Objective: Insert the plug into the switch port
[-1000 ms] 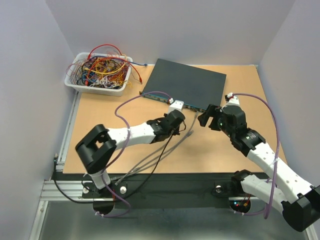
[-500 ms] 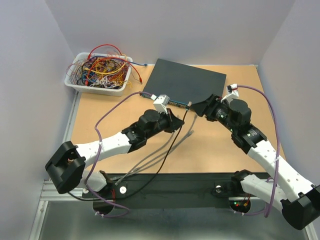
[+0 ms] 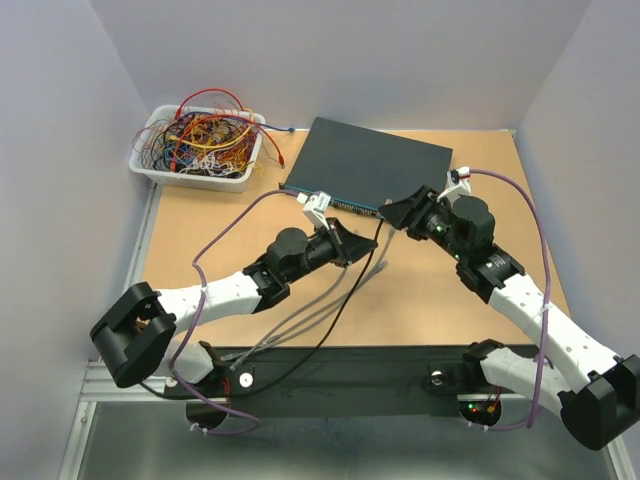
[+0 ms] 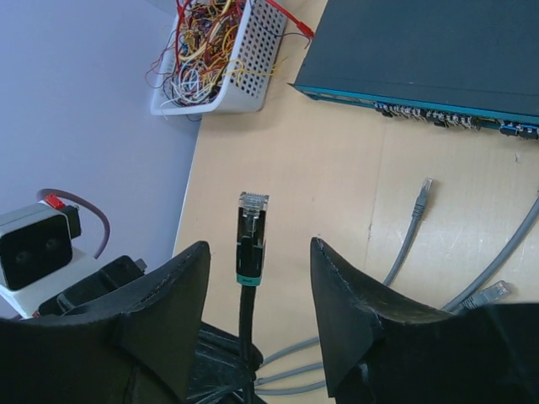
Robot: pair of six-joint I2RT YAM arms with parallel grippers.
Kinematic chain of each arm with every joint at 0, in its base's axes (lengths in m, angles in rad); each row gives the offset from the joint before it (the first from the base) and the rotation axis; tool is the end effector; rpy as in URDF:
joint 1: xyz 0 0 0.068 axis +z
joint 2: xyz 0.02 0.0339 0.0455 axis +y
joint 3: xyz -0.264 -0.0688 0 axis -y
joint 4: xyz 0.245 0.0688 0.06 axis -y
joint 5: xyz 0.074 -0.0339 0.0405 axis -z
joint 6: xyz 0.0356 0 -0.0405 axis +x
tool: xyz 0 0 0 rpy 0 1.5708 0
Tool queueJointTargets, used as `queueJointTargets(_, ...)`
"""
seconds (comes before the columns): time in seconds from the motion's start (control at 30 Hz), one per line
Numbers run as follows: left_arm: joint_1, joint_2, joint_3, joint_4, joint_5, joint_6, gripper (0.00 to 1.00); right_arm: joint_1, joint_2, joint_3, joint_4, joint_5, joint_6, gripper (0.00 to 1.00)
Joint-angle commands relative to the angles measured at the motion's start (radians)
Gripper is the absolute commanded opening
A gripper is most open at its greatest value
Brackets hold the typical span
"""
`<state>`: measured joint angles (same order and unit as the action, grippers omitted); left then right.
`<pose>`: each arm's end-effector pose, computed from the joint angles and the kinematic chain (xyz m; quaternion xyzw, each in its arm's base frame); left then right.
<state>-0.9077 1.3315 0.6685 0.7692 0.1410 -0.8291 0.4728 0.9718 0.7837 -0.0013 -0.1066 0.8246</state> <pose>0.1783 -0.2364 0.2781 0.0785 0.6643 -0.5966 0.4433 0.2035 0.1083 0.3241 0.1013 0.7638 0.4171 0.4821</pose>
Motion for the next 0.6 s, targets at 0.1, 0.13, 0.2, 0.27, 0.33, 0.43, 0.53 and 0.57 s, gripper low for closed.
queueJointTargets(0.1, 0.000, -0.012, -0.007, 0.128, 0.022, -0.036, 0.00, 0.007, 0.001, -0.011, 0.061, -0.019, 0.016, 0.53)
queueJointTargets(0.13, 0.000, -0.008, -0.009, 0.136, 0.023, -0.042, 0.00, 0.006, -0.001, -0.009, 0.061, -0.019, 0.016, 0.50)
queueJointTargets(0.2, 0.000, 0.000, -0.007, 0.140, 0.022, -0.048, 0.00, 0.006, -0.001, -0.008, 0.061, -0.019, 0.015, 0.45)
queueJointTargets(0.27, 0.000, 0.009, -0.004, 0.145, 0.020, -0.053, 0.00, 0.007, -0.002, -0.006, 0.060, -0.019, 0.011, 0.41)
queueJointTargets(0.33, 0.000, 0.014, -0.003, 0.147, 0.016, -0.059, 0.00, 0.006, -0.002, -0.008, 0.061, -0.019, 0.011, 0.38)
queueJointTargets(0.43, -0.002, 0.021, -0.001, 0.150, 0.008, -0.065, 0.00, 0.006, -0.004, -0.012, 0.061, -0.021, 0.011, 0.32)
queueJointTargets(0.53, -0.002, 0.024, -0.003, 0.151, -0.007, -0.074, 0.00, 0.006, -0.005, -0.015, 0.061, -0.019, 0.015, 0.25)
queueJointTargets(0.57, -0.002, 0.026, -0.004, 0.151, -0.012, -0.076, 0.00, 0.006, -0.005, -0.017, 0.061, -0.019, 0.015, 0.23)
